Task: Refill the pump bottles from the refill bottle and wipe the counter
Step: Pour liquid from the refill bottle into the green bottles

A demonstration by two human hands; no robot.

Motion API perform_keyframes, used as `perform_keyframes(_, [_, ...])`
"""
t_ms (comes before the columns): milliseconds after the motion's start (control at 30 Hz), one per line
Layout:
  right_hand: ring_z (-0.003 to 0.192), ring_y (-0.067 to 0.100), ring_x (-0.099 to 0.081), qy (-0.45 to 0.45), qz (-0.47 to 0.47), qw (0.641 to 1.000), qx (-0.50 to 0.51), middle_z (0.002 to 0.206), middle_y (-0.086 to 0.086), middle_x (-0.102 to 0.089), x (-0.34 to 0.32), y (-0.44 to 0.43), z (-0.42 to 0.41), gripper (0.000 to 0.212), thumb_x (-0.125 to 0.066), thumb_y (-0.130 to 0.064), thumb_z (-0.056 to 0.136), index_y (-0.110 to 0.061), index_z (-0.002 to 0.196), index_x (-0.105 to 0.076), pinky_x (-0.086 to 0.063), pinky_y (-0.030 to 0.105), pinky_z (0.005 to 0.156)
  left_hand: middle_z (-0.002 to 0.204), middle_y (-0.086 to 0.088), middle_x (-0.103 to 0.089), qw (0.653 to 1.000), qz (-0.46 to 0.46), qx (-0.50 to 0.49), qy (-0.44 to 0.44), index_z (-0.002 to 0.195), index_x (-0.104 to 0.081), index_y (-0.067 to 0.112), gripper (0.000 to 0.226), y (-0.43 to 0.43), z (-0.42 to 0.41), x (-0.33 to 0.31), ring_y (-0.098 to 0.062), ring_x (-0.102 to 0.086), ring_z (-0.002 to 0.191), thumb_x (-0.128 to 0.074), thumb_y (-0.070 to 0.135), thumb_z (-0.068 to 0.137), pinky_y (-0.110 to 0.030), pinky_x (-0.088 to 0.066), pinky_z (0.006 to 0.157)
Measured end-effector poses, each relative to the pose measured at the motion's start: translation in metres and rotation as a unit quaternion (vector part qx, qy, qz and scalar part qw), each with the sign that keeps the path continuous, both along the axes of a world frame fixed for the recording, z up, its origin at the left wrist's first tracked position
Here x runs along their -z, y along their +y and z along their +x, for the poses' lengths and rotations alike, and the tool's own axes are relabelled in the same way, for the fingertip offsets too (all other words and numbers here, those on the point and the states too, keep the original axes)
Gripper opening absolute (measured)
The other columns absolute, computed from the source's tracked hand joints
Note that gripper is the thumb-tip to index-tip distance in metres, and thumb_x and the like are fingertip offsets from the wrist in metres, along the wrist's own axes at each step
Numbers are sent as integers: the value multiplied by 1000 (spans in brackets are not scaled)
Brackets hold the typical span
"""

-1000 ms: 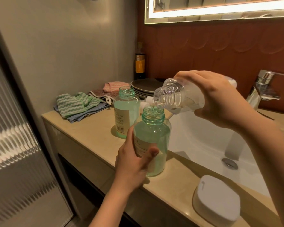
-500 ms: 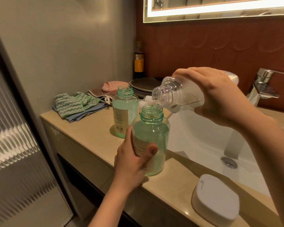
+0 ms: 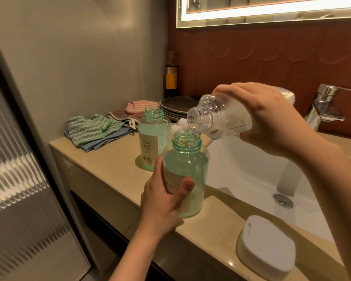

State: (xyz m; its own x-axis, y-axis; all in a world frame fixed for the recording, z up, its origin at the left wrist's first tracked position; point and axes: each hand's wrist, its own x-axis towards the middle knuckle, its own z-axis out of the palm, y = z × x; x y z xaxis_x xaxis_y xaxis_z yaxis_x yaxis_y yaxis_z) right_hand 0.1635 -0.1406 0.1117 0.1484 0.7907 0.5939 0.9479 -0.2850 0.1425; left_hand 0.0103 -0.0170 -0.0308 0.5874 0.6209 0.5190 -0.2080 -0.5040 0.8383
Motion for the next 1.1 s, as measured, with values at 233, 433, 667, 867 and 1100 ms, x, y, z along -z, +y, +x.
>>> perform_keyframes(233, [118, 32, -51, -2, 1, 1000, -2, 128, 9, -56, 0, 0, 1, 87, -79, 5, 61, -20, 136, -42, -38, 45, 99, 108, 31, -60, 1000, 8, -9, 1, 119, -40, 49, 81, -1, 0, -1, 2, -60, 100, -38, 96, 53, -28, -50, 84])
perform_keyframes(433, [119, 32, -50, -4, 1, 1000, -2, 128, 9, -56, 0, 0, 0, 87, -78, 5, 62, -20, 137, -42, -37, 44, 99, 106, 32, -60, 1000, 3, -11, 0, 116, -41, 48, 80, -1, 1, 0, 0, -61, 99, -39, 96, 53, -31, -51, 84])
perform_keyframes(667, [118, 31, -51, -10, 2, 1000, -3, 127, 8, -57, 0, 0, 1, 87, -78, 5, 62, -21, 136, -42, -37, 43, 99, 107, 25, -62, 1000, 6, -8, 3, 122, -41, 42, 87, -1, 0, 0, 0, -60, 101, -38, 96, 53, -30, -51, 85])
perform_keyframes(867, [118, 32, -50, -10, 2, 1000, 0, 128, 8, -56, 0, 0, 1, 87, -78, 5, 62, -22, 137, -41, -36, 43, 100, 111, 21, -62, 1000, 5, -5, 0, 126, -41, 38, 92, -1, 1, 0, -3, -60, 104, -39, 95, 53, -31, -50, 87])
perform_keyframes(1100, [117, 31, -50, -7, 1, 1000, 3, 127, 8, -56, -1, 0, -1, 86, -77, 5, 63, -21, 137, -41, -36, 43, 100, 109, 25, -62, 1000, -7, -1, 0, 122, -41, 42, 88, -1, 1, 1, 0, -59, 104, -40, 96, 51, -31, -50, 89])
